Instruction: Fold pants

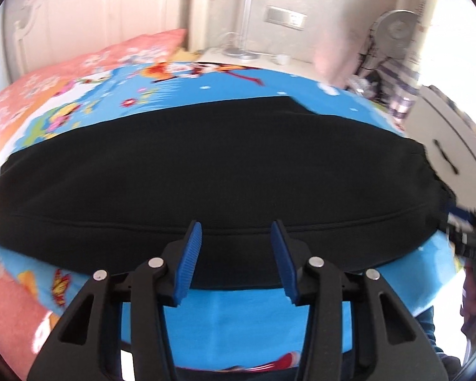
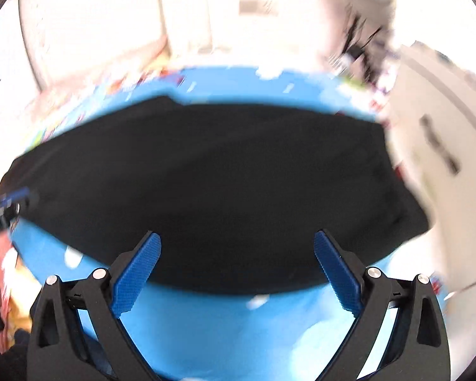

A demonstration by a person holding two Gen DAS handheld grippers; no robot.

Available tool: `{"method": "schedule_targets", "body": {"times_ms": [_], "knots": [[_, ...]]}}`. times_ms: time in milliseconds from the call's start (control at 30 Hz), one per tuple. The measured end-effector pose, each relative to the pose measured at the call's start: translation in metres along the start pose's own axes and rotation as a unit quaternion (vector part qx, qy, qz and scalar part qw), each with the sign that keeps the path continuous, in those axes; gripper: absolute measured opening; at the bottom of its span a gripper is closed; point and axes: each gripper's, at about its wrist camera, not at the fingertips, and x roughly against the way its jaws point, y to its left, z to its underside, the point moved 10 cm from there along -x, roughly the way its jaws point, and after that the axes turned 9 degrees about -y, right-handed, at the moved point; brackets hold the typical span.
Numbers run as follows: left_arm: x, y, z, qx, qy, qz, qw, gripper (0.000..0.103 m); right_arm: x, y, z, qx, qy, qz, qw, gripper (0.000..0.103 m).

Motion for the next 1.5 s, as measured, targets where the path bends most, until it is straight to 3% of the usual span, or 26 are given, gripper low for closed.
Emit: {"method": "schedule_targets", "body": {"times_ms": [100, 200, 300, 367, 467, 567, 633, 767, 833, 900, 933, 967, 1067, 1167, 1267, 1333, 1400, 1433, 1467, 1500], "knots": [[-0.007, -0.035, -0.015, -0.009, -0.007, 0.040, 0.9991, 0.044, -0.008, -0.045, -0.012, -0.043, -0.009, 0.029, 0.999, 0.093], [-0.019, -0.070, -0.047, -0.018, -0.028, 0.068, 0.9971, 0.044, -0.028, -0.084, 0.008, -0.076, 0.039, 0.063, 0.994, 0.080], [-0.048, -0.107, -0.078, -0.036, -0.029, 0.093, 0.9945, 0.041, -0.030, -0.080, 0.021, -0.012, 0.044, 0.083, 0.995, 0.080], [-0.082, -0.128, -0.093, -0.039, -0.003, 0.111, 0.9931, 0.021, -0.030, -0.078, 0.026, -0.002, 0.050, 0.093, 0.994, 0.080], [-0.149, -0.128, -0.114, -0.027, 0.042, 0.073, 0.9961, 0.010, -0.029, -0.081, 0.031, -0.011, 0.051, 0.083, 0.995, 0.080], [-0.207, -0.106, -0.120, -0.029, 0.086, 0.017, 0.9957, 0.008, -0.032, -0.083, 0.032, -0.011, 0.053, 0.078, 0.996, 0.080], [-0.229, -0.101, -0.119, -0.054, 0.110, 0.012, 0.9924, 0.007, -0.033, -0.084, 0.030, -0.013, 0.053, 0.076, 0.996, 0.080], [-0.240, -0.094, -0.144, -0.086, 0.078, -0.008, 0.9932, 0.005, -0.033, -0.081, 0.031, -0.013, 0.055, 0.077, 0.995, 0.080], [-0.234, -0.094, -0.153, -0.073, 0.071, -0.006, 0.9948, 0.005, -0.034, -0.082, 0.030, -0.013, 0.056, 0.076, 0.995, 0.080], [-0.210, -0.111, -0.159, -0.052, 0.047, 0.036, 0.9969, 0.008, -0.035, -0.082, 0.030, -0.015, 0.055, 0.075, 0.996, 0.080], [-0.202, -0.119, -0.159, -0.055, 0.038, 0.047, 0.9966, 0.014, -0.034, -0.082, 0.031, -0.015, 0.054, 0.076, 0.995, 0.080], [-0.190, -0.131, -0.156, -0.058, 0.027, 0.069, 0.9955, 0.019, -0.035, -0.082, 0.030, -0.015, 0.054, 0.078, 0.995, 0.081], [-0.173, -0.167, -0.132, -0.077, 0.028, 0.126, 0.9886, 0.022, -0.034, -0.081, 0.032, -0.015, 0.055, 0.081, 0.995, 0.081], [-0.185, -0.176, -0.103, -0.088, 0.048, 0.123, 0.9873, 0.022, -0.034, -0.081, 0.032, -0.014, 0.056, 0.081, 0.995, 0.081], [-0.204, -0.162, -0.085, -0.061, 0.075, 0.103, 0.9900, 0.020, -0.033, -0.080, 0.033, -0.014, 0.056, 0.083, 0.995, 0.081], [-0.193, -0.157, -0.085, -0.047, 0.057, 0.101, 0.9921, 0.023, -0.033, -0.080, 0.033, -0.015, 0.056, 0.085, 0.995, 0.081], [-0.160, -0.148, -0.092, -0.037, 0.007, 0.093, 0.9949, 0.042, -0.033, -0.080, 0.034, -0.015, 0.057, 0.085, 0.995, 0.081], [-0.144, -0.144, -0.093, -0.029, -0.018, 0.094, 0.9950, 0.062, -0.033, -0.079, 0.034, -0.015, 0.058, 0.085, 0.995, 0.082], [-0.125, -0.136, -0.090, -0.019, -0.037, 0.090, 0.9950, 0.072, -0.033, -0.079, 0.034, -0.014, 0.058, 0.085, 0.995, 0.082], [-0.113, -0.129, -0.083, -0.017, -0.038, 0.086, 0.9955, 0.074, -0.033, -0.079, 0.033, -0.014, 0.058, 0.085, 0.995, 0.082]]}}
